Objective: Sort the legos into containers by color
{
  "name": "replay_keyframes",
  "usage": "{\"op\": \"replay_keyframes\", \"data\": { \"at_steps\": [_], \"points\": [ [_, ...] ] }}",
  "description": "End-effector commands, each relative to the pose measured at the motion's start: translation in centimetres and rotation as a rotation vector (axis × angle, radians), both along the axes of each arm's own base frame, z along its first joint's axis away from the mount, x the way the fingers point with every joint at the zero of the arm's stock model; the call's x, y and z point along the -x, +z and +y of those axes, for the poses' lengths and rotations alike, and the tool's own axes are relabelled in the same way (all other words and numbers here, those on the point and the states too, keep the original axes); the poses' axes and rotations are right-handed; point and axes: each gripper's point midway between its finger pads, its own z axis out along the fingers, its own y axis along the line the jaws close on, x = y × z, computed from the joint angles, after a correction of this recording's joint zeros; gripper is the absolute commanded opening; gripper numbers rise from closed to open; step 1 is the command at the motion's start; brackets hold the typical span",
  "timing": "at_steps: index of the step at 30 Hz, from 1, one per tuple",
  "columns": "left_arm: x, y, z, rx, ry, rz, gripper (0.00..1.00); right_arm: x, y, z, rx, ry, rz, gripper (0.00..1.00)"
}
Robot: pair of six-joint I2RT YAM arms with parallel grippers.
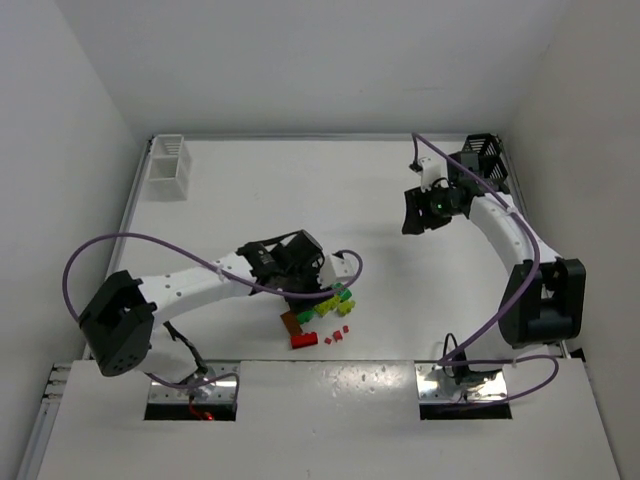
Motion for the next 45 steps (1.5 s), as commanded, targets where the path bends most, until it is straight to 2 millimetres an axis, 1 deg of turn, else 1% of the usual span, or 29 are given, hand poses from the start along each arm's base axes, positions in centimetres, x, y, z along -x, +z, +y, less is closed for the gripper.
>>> {"op": "replay_keyframes", "data": {
  "at_steps": [1,2,3,4,5,6,7,10,13,14,18,20,21,23,24,25,27,28,31,34,35,37,38,39,40,41,42,45],
  "points": [
    [1.2,-0.9,-1.1,-0.014,-0.021,0.011,0.62,-1.2,1.5,-0.2,-0.024,-0.051,-0.064,0.53],
    [1.8,-1.5,-1.3,-0.027,-0.031,0.026,0.62,-1.2,1.5,-0.2,-0.024,-0.051,-0.064,0.53],
    [1.8,-1.8,-1.3,-0.035,-0.031,0.033,0.62,-1.2,1.8,-0.2,-0.025,-0.051,-0.073,0.53],
    [2.2,-2.1,-1.5,-0.043,-0.043,0.038,0.62,-1.2,1.8,-0.2,-0.025,-0.051,-0.073,0.53],
    [2.0,-2.0,-1.7,-0.043,-0.044,0.038,0.62,-1.2,1.8,-0.3,-0.017,-0.056,-0.073,0.53],
    [2.3,-2.5,-1.8,-0.054,-0.054,0.046,0.64,-1.2,1.8,-0.3,-0.017,-0.056,-0.073,0.53],
    [2.2,-2.5,-1.7,-0.059,-0.040,0.042,0.64,-1.0,1.7,-0.3,-0.017,-0.056,-0.064,0.53],
    [1.8,-3.6,-1.1,-0.110,-0.021,0.036,0.65,-0.9,1.6,-0.7,-0.011,-0.057,-0.060,0.53],
    [1.2,-3.8,-1.0,-0.129,0.001,0.021,0.66,-0.9,1.6,-0.7,-0.011,-0.057,-0.060,0.53],
    [1.3,-4.2,-0.9,-0.141,0.001,0.029,0.66,-0.9,1.6,-0.7,-0.011,-0.057,-0.060,0.53],
    [1.2,-4.5,-1.1,-0.148,0.000,0.034,0.66,-0.9,1.6,-0.7,-0.007,-0.050,-0.064,0.53],
    [1.6,-4.8,-1.3,-0.151,-0.013,0.045,0.66,-0.9,1.5,-0.9,0.001,-0.054,-0.064,0.53],
    [1.8,-5.0,-1.0,-0.159,-0.013,0.051,0.66,-1.0,1.5,-0.9,0.005,-0.047,-0.068,0.53],
    [2.1,-5.0,-1.3,-0.155,-0.036,0.055,0.64,-1.0,1.5,-0.9,0.005,-0.047,-0.068,0.53],
    [2.3,-5.3,-1.0,-0.162,-0.037,0.060,0.62,-1.0,1.5,-0.9,0.005,-0.047,-0.068,0.53],
    [2.3,-5.3,-1.0,-0.162,-0.037,0.060,0.58,-1.1,1.5,-1.4,0.013,-0.061,-0.069,0.53],
    [2.5,-5.6,-1.1,-0.165,-0.041,0.072,0.52,-1.1,1.2,-1.4,0.014,-0.061,-0.060,0.53],
    [2.5,-5.6,-1.1,-0.167,-0.049,0.069,0.46,-0.8,0.8,-1.4,0.015,-0.061,-0.051,0.53],
    [2.6,-5.8,-1.1,-0.169,-0.053,0.081,0.41,-0.9,0.8,-1.6,0.027,-0.059,-0.055,0.53],
    [2.7,-6.1,-1.0,-0.177,-0.053,0.086,0.33,-0.9,0.8,-1.6,0.027,-0.059,-0.055,0.53],
    [2.5,-6.1,-0.9,-0.183,-0.048,0.077,0.29,-0.9,0.8,-1.6,0.027,-0.059,-0.055,0.53],
    [2.4,-6.2,-0.6,-0.198,-0.052,0.071,0.25,-1.0,0.8,-1.9,0.027,-0.068,-0.055,0.53],
    [2.3,-5.6,-0.8,-0.189,-0.052,0.065,0.23,-1.0,0.8,-1.9,0.027,-0.068,-0.055,0.53],
    [2.2,-5.6,-0.7,-0.195,-0.047,0.057,0.16,-0.9,0.8,-1.7,0.018,-0.062,-0.054,0.53],
    [1.9,-5.1,-1.0,-0.179,-0.046,0.045,0.14,-0.9,0.8,-1.7,0.018,-0.062,-0.054,0.53],
    [2.0,-5.1,-0.9,-0.186,-0.047,0.050,0.14,-0.9,0.9,-1.6,0.010,-0.058,-0.054,0.53],
    [1.1,-4.1,-1.2,-0.157,-0.029,0.032,0.14,-0.6,0.8,-1.6,0.010,-0.058,-0.043,0.53],
    [-0.1,-2.3,-1.1,-0.127,0.005,0.025,0.11,-0.4,0.8,-1.3,-0.007,-0.048,-0.033,0.53]
  ]
}}
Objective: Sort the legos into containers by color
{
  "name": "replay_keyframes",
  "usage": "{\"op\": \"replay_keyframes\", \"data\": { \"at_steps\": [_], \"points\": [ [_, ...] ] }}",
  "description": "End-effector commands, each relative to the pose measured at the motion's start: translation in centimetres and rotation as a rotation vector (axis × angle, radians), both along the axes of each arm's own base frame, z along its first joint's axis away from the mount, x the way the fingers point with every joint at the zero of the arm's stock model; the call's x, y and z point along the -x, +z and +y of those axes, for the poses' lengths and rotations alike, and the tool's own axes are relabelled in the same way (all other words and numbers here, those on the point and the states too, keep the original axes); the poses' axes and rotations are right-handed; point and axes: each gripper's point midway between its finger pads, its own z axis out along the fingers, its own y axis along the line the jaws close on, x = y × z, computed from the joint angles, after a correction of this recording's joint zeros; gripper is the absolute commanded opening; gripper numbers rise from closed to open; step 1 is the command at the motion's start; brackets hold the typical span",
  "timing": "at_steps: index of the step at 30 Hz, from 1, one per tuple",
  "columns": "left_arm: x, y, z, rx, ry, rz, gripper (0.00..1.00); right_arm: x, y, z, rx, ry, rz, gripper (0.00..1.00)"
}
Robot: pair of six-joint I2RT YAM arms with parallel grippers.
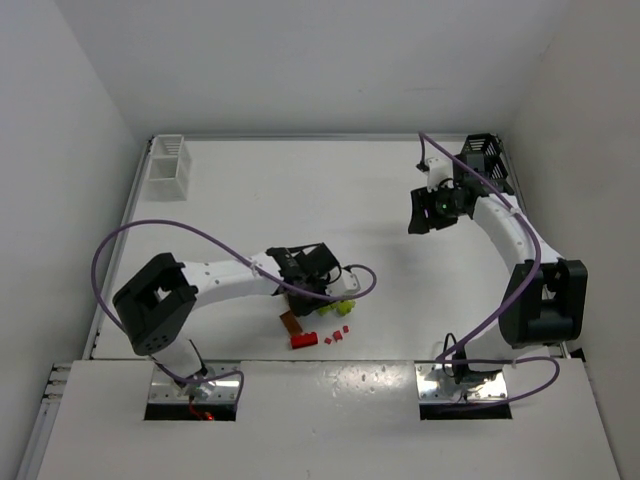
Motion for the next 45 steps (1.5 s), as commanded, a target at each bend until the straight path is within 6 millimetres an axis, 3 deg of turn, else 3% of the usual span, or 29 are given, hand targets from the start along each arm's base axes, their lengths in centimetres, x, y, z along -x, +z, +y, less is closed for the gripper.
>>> {"op": "replay_keyframes", "data": {
  "at_steps": [1,3,4,6,7,10,11,13,14,15,16,19,20,21,22,25,26,27,28,31,32,33,39,45],
  "points": [
    [-3.2,4.8,-0.9,0.101,0.058,-0.079,0.10,0.0,1.1,0.4,-0.028,0.019,-0.034,0.53],
    [-4.3,6.6,-0.7,0.140,0.088,-0.089,0.10,0.0,1.5,0.5,-0.036,0.024,-0.043,0.53],
    [-6.2,8.5,-0.5,0.187,0.133,-0.121,0.08,0.2,1.5,1.0,-0.044,0.039,-0.043,0.53],
    [-7.6,11.1,0.2,0.245,0.175,-0.137,0.07,0.8,0.9,1.4,-0.044,0.049,-0.023,0.53],
    [-9.8,13.1,1.3,0.297,0.259,-0.164,0.07,0.8,0.6,1.4,-0.044,0.050,-0.023,0.53],
    [-12.5,17.0,3.8,0.400,0.383,-0.212,0.07,0.8,0.9,2.0,-0.081,0.060,-0.026,0.53],
    [-14.5,18.4,6.3,0.425,0.487,-0.248,0.07,0.9,0.9,2.3,-0.081,0.069,-0.026,0.53],
    [-16.2,20.0,9.3,0.456,0.593,-0.284,0.06,0.9,0.6,2.5,-0.090,0.074,-0.015,0.52],
    [-17.8,21.1,12.9,0.468,0.700,-0.333,0.04,0.9,0.5,3.1,-0.099,0.091,-0.014,0.52],
    [-18.8,21.9,14.7,0.477,0.748,-0.370,0.02,0.9,0.5,3.1,-0.104,0.083,-0.009,0.52],
    [-19.8,22.8,18.6,0.482,0.857,-0.419,0.02,0.7,0.6,3.5,-0.104,0.096,-0.022,0.50],
    [-21.2,23.5,24.1,0.482,0.984,-0.465,0.02,0.9,0.8,5.0,-0.117,0.118,-0.023,0.49],
    [-22.1,23.4,27.4,0.462,1.038,-0.473,0.02,0.8,0.6,5.4,-0.121,0.122,-0.021,0.49],
    [-22.4,23.2,28.5,0.469,1.061,-0.449,0.02,0.9,0.6,5.8,-0.121,0.131,-0.020,0.49],
    [-23.5,23.2,31.7,0.464,1.126,-0.459,0.02,0.7,0.6,5.9,-0.113,0.135,-0.030,0.49],
    [-24.9,22.8,34.9,0.494,1.176,-0.423,0.02,1.2,0.2,6.5,-0.094,0.151,-0.022,0.49],
    [-25.3,23.6,36.6,0.509,1.197,-0.440,0.02,1.3,0.2,6.8,-0.094,0.160,-0.021,0.49],
    [-25.9,23.4,37.2,0.521,1.198,-0.430,0.02,1.1,0.2,6.8,-0.095,0.161,-0.030,0.49],
    [-26.9,21.9,37.4,0.525,1.199,-0.392,0.02,1.3,-0.1,6.7,-0.086,0.156,-0.022,0.49],
    [-28.8,22.0,38.4,0.524,1.209,-0.406,0.02,1.4,-0.2,6.9,-0.079,0.162,-0.023,0.49],
    [-29.6,20.7,39.0,0.507,1.226,-0.386,0.02,1.5,-0.2,7.2,-0.079,0.172,-0.022,0.49],
    [-30.4,21.3,39.3,0.511,1.221,-0.406,0.02,1.5,-0.5,7.2,-0.077,0.172,-0.012,0.49],
    [-33.0,18.4,39.7,0.464,1.248,-0.371,0.03,1.6,-0.6,7.3,-0.065,0.183,-0.017,0.49],
    [-35.3,17.2,40.5,0.425,1.271,-0.394,0.06,1.7,-1.3,7.6,-0.062,0.191,0.003,0.49]
  ]
}}
